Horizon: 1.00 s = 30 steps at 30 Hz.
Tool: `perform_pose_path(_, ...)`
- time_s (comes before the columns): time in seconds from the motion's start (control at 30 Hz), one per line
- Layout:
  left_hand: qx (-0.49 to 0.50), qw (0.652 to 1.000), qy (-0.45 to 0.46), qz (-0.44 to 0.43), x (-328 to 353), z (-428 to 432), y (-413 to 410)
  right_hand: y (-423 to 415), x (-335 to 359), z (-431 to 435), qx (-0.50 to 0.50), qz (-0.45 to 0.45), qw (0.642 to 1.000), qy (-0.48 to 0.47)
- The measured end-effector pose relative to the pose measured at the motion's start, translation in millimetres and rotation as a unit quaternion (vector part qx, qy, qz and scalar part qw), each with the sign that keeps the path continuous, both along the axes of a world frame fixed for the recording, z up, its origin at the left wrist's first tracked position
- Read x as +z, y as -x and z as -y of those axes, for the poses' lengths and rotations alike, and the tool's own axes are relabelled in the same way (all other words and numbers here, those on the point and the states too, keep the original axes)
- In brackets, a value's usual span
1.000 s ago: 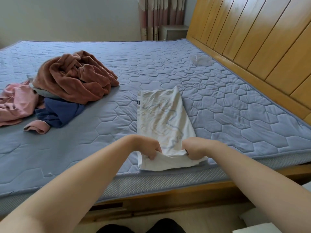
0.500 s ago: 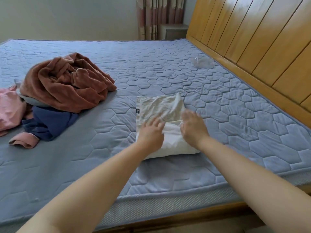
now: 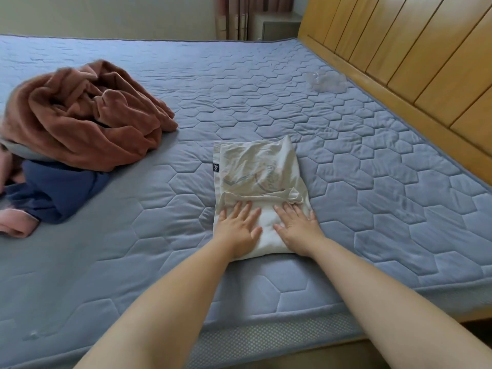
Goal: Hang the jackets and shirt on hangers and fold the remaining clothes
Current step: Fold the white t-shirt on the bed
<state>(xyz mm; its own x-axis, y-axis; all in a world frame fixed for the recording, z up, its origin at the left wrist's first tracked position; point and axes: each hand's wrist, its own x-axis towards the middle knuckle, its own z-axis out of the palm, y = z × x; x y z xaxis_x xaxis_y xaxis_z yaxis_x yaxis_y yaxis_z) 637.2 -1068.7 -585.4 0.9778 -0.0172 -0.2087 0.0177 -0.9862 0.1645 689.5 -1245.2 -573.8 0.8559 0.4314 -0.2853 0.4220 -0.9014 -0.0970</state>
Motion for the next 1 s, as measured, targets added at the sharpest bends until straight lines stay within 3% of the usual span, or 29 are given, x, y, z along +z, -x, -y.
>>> perform_pose_path(0.2,-0.083,0.994,-0.039,0.061,-1,-11,36,27,9,37,0.128,0.03,0.989,0.072)
perform_pose_path(0.3,-0.156,0.984,-0.06,0.057,0,-23,51,41,9,45,0.13,0.063,0.986,0.087)
perform_pose_path(0.4,-0.131,0.989,-0.056,0.045,5,-22,50,42,3,30,0.128,0.17,0.975,0.065)
perform_pose_path(0.5,-0.12,0.992,-0.026,0.031,20,-14,47,45,10,23,0.147,0.217,0.964,0.042)
perform_pose_path(0.63,-0.119,0.992,0.009,-0.033,66,-17,43,56,62,16,0.148,0.123,0.978,0.08)
perform_pose_path(0.77,-0.101,0.953,0.124,-0.259,115,-15,49,69,115,18,0.115,-0.1,0.985,0.078)
perform_pose_path(0.83,-0.081,0.926,0.188,-0.317,129,-16,56,72,128,26,0.093,-0.183,0.976,0.075)
perform_pose_path(0.9,-0.071,0.929,0.227,-0.283,133,-22,57,69,130,36,0.069,-0.184,0.98,0.04)
perform_pose_path(1.0,0.023,0.941,0.314,-0.126,128,-38,49,56,122,49,-0.018,-0.109,0.989,-0.094)
